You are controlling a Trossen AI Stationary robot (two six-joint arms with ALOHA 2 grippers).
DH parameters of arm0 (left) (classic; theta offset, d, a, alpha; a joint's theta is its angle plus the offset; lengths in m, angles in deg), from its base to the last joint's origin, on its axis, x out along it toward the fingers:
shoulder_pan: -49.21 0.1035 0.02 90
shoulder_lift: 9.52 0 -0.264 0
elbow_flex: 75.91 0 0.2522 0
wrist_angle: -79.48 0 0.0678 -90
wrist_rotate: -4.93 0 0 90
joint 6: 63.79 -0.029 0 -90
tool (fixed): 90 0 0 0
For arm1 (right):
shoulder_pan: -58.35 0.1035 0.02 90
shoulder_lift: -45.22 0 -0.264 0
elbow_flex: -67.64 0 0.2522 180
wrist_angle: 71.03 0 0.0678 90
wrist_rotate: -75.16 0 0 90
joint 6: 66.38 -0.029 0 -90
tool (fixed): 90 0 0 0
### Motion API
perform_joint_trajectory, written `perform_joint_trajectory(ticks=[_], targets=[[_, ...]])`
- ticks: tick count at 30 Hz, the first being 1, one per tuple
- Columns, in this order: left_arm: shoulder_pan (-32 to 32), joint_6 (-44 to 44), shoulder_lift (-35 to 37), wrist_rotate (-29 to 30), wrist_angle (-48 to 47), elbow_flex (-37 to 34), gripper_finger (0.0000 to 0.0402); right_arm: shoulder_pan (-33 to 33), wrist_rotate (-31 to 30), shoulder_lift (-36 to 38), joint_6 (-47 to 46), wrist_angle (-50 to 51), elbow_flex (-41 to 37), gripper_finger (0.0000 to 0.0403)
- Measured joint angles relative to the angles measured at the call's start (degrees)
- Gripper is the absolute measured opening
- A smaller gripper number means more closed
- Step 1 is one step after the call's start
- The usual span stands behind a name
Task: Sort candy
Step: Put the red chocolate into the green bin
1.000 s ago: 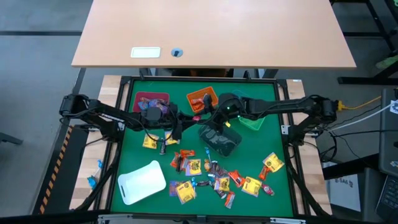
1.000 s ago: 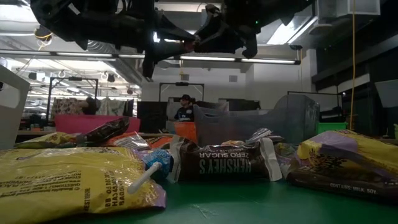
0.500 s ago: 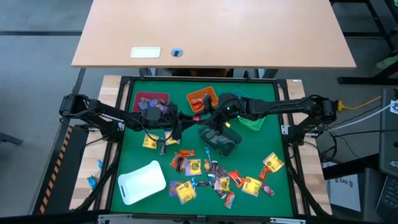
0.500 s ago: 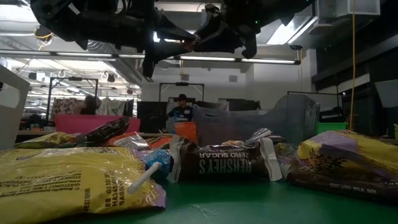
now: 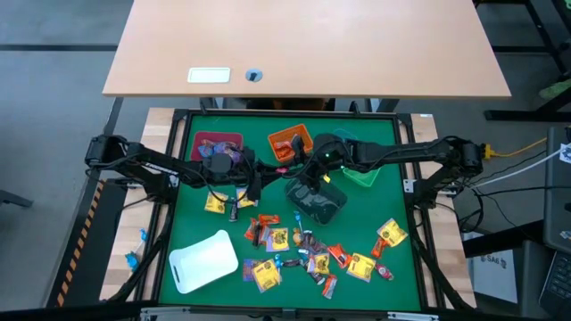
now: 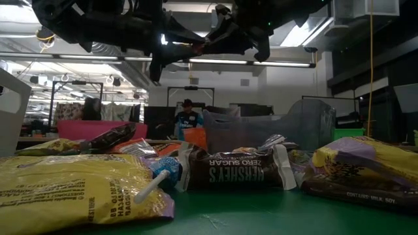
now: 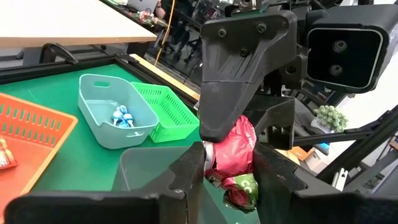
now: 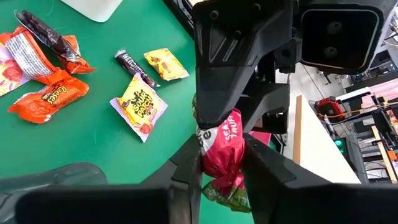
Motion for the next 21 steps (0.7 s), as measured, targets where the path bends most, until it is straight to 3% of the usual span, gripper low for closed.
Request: perform_joint_trajectory(ticks=[9,14,21], targets=[[0.0,0.0,0.0,0.3,-0.3,0.0,0.0167,0.0,-0.4,0.0,0.0,2.8,0.0,0.0095],[0.0,-0.1,0.0,0.4,-0.3,0.0,0.0191,0.0,-6.5,2.3,-0.1,8.4,0.0,0.0095],[0.0,-0.1,0.0,0.3,-1.6,0.0,0.0191,0.0,-15.8,9.3,-3.1,25.6,0.0,0.0096]])
